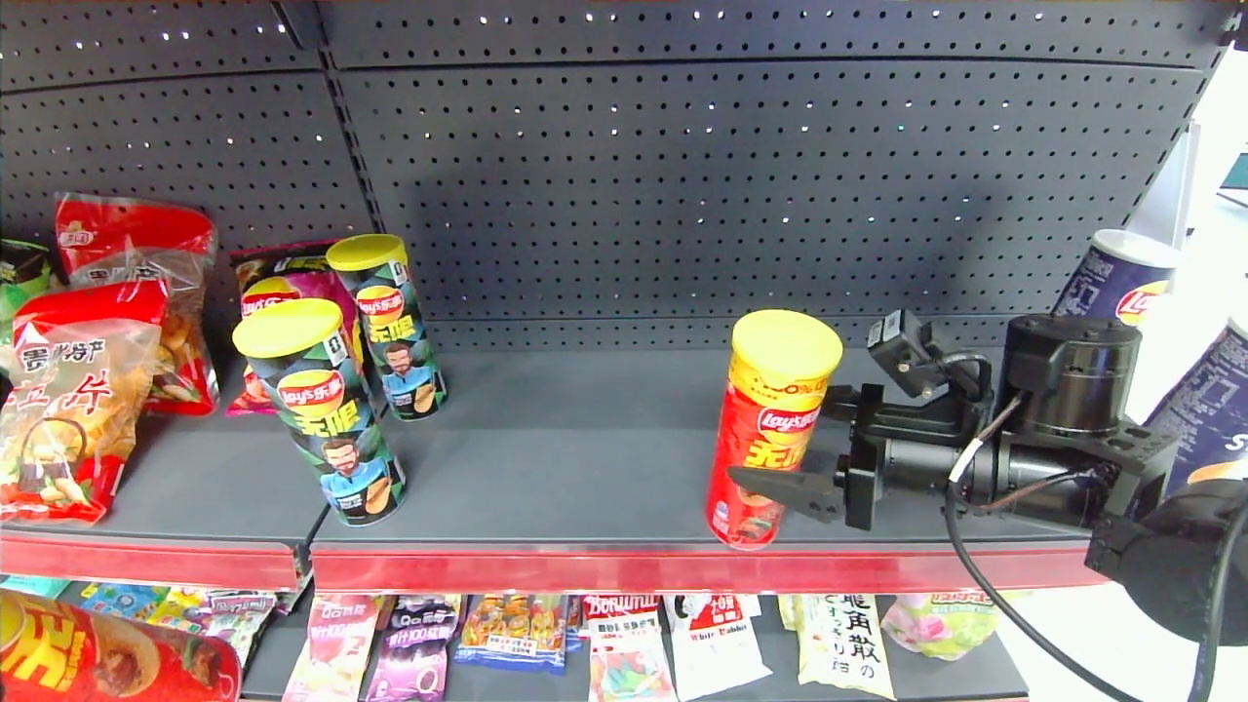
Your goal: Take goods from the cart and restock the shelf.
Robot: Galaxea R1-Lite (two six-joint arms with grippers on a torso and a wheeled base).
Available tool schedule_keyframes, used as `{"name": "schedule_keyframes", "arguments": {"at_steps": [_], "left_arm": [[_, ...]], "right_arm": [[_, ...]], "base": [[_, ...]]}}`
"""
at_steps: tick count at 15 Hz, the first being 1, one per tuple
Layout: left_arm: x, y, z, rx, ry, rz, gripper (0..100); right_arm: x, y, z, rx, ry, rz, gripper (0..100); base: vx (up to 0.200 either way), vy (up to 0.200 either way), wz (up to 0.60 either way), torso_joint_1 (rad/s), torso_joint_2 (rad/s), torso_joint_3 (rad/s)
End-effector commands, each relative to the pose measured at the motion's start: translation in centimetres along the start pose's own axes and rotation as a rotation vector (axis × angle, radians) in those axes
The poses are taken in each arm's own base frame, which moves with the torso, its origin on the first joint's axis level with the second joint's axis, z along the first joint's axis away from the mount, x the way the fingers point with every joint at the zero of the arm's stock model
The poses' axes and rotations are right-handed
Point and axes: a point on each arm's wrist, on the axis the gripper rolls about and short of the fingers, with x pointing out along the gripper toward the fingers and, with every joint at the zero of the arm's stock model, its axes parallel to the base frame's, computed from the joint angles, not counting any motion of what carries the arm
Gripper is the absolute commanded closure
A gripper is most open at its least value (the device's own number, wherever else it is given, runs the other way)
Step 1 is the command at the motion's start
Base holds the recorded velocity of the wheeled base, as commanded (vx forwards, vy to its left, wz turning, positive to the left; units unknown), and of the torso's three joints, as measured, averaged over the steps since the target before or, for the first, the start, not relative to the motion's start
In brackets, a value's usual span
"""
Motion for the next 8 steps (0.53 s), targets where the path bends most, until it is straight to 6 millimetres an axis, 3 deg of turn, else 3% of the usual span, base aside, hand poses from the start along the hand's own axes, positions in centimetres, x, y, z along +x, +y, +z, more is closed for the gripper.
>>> {"name": "schedule_keyframes", "arguments": {"at_steps": [1,5,8], "left_arm": [[0.0,0.0,0.2,0.002,-0.004,0.000,100],[0.0,0.0,0.4,0.000,-0.005,-0.009,100],[0.0,0.0,0.4,0.003,-0.009,-0.024,100]], "right_arm": [[-0.9,0.2,0.5,-0.009,-0.017,-0.018,0],[-5.7,3.0,0.8,-0.020,-0.044,-0.085,0],[-10.1,6.4,0.1,-0.029,-0.076,-0.127,0]], "base": [[0.000,0.000,0.00,0.000,0.00,0.000],[0.000,0.000,0.00,0.000,0.00,0.000],[0.000,0.000,0.00,0.000,0.00,0.000]]}}
